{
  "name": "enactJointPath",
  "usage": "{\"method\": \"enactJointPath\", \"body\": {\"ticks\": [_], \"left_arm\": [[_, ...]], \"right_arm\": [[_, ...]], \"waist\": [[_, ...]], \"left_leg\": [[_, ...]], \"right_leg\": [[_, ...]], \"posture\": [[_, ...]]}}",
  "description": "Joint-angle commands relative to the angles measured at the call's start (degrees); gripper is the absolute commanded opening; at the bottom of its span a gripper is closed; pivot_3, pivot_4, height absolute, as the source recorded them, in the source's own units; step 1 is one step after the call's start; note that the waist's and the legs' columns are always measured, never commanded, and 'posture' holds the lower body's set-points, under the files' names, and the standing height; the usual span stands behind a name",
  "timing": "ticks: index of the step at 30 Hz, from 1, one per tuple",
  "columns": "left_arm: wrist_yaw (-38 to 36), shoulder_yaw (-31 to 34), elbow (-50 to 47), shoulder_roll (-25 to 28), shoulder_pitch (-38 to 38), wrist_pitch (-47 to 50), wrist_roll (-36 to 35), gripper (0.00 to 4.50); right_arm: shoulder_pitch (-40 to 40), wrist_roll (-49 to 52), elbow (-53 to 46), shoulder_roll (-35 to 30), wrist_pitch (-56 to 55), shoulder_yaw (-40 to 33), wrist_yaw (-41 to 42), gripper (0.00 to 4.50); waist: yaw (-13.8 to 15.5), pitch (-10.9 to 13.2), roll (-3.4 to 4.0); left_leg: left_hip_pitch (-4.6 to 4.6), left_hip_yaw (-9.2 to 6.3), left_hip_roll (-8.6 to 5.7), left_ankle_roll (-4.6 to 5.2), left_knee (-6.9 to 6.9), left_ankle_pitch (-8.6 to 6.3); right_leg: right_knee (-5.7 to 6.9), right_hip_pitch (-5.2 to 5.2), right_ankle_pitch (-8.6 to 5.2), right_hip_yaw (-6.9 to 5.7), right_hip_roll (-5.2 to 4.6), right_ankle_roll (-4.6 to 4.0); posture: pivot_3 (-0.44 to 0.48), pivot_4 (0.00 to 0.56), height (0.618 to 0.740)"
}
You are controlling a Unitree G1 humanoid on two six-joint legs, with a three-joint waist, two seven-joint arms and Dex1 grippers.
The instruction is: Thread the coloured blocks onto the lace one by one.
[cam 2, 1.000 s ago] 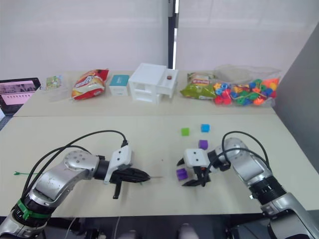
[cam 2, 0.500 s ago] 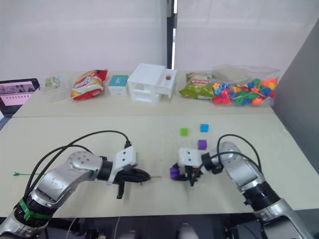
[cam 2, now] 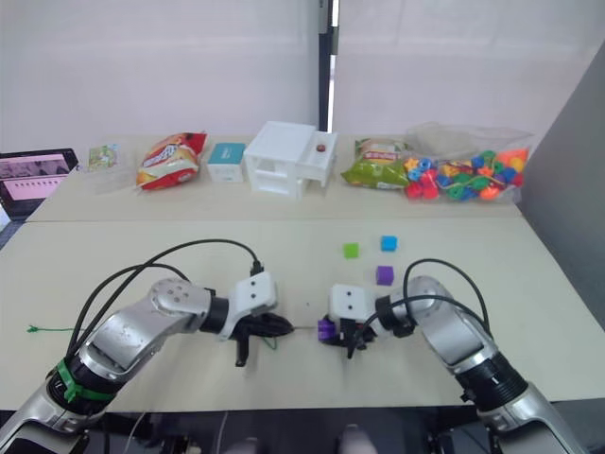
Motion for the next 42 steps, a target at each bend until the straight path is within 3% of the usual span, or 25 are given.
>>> {"method": "enactJointPath", "body": {"ticks": [1,19,31,38,39,42], "left_arm": [[0.4,0.1,-1.5,-0.4,-0.9,0.7,-0.1,0.00],[1.4,-1.4,-0.1,-3.8,-1.0,0.4,-0.3,0.00],[-0.1,-5.3,9.3,-11.8,-3.4,-5.4,1.5,0.00],[-1.6,-6.0,14.7,-11.7,-3.0,-12.0,5.4,0.00],[-3.3,-4.7,13.4,-10.3,-2.3,-12.8,4.5,0.68],[-4.8,-1.5,10.8,-7.6,-1.2,-15.1,3.9,1.64]], "right_arm": [[-0.4,-0.1,-1.3,0.0,0.8,0.1,0.0,1.36],[0.3,0.7,-5.2,0.2,4.6,-0.2,-0.6,1.36],[0.1,1.1,-9.0,1.1,8.5,0.6,-1.5,1.36],[0.4,1.2,-10.2,1.6,9.5,1.0,-2.4,1.36],[0.7,1.1,-10.4,1.6,9.8,1.1,-2.6,1.36],[1.5,0.8,-10.8,1.1,10.2,1.2,-3.0,1.36]], "waist": [[0.0,0.0,0.00],[0.0,0.0,0.00],[0.0,0.0,0.00],[0.2,0.0,-0.02],[0.2,0.0,-0.02],[-0.2,0.0,-0.02]], "left_leg": [[0.00,0.00,0.00,0.00,0.00,0.00],[0.00,0.00,0.00,0.00,0.01,0.00],[0.00,-0.01,-0.02,-0.01,0.03,0.00],[0.06,-0.01,-0.03,-0.01,0.05,0.01],[0.07,-0.01,-0.03,-0.01,0.05,0.01],[0.11,-0.02,-0.01,-0.01,0.03,0.01]], "right_leg": [[0.00,0.00,0.00,0.00,0.00,0.00],[0.01,0.00,0.00,0.00,0.00,0.00],[0.04,0.01,0.00,0.00,-0.01,0.00],[0.02,0.08,0.00,0.00,-0.02,0.00],[0.02,0.09,0.00,0.00,-0.02,0.00],[0.08,0.05,0.00,0.01,0.01,0.00]], "posture": [[0.000,0.150,0.740],[0.000,0.150,0.740],[0.000,0.150,0.740],[0.000,0.150,0.740],[0.000,0.150,0.740],[0.000,0.150,0.740]]}}
